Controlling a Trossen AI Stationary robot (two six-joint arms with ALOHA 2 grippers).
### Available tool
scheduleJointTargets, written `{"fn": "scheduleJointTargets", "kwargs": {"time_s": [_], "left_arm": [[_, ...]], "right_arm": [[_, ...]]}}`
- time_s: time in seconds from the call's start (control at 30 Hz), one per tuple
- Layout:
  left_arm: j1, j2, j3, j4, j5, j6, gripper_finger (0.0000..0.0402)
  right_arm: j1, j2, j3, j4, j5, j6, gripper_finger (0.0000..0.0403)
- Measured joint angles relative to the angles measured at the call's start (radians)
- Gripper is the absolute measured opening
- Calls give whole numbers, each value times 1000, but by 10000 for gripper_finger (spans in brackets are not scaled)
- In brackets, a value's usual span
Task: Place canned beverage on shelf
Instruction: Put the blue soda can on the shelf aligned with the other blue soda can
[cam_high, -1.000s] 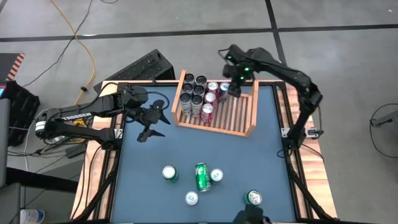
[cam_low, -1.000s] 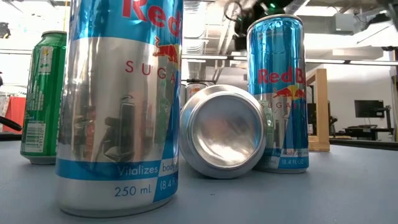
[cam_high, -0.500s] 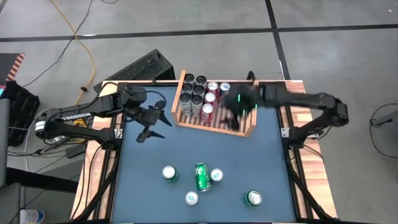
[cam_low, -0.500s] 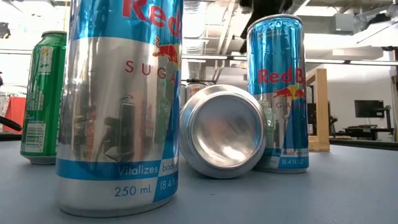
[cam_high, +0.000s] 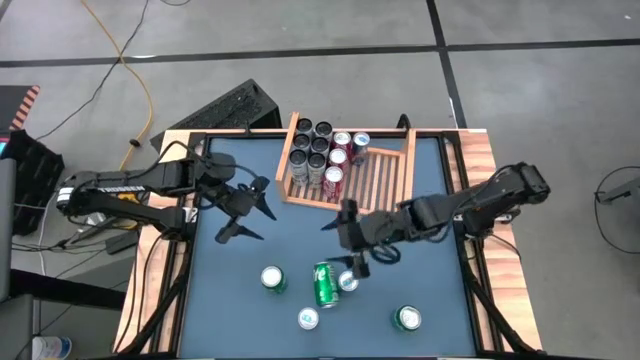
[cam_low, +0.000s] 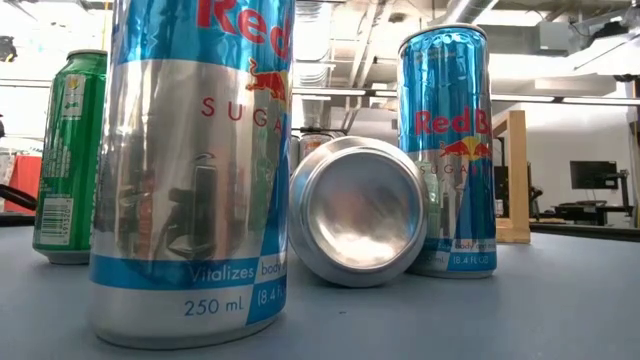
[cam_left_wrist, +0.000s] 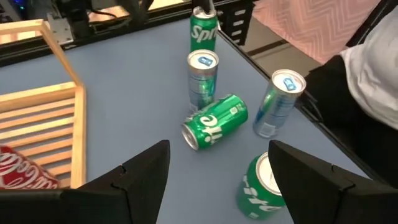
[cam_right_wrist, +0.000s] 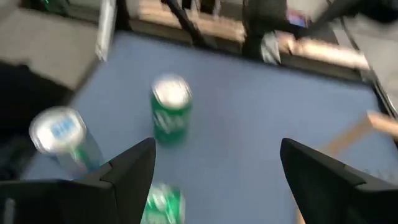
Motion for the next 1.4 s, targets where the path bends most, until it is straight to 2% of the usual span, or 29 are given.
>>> {"fn": "scheduleJointTargets", "kwargs": {"time_s": [0.1,0.27,0.37,0.5,0.67,0.8,0.9,1.03,1.13,1.4], "left_arm": [[-28,1,0,-8,-37,-11,261],[-64,1,0,-20,-107,-14,261],[-80,2,0,-15,-113,-32,261],[-103,2,0,-19,-141,-56,261],[-127,2,0,-35,-197,-68,261],[-143,2,0,-35,-205,-104,261],[-157,2,0,-35,-207,-121,261],[-176,2,0,-35,-210,-139,261],[-190,2,0,-31,-252,-167,261],[-254,2,0,-31,-291,-235,261]], "right_arm": [[22,55,55,-50,25,55,329],[78,197,296,-452,156,141,329],[104,298,498,-647,145,216,329],[120,405,753,-890,122,422,329],[140,541,933,-1107,104,631,329],[163,613,957,-1206,44,723,329],[174,643,956,-1195,0,748,329],[193,650,956,-1217,36,772,329],[210,649,948,-1232,76,783,329],[233,647,916,-1233,74,824,329]]}}
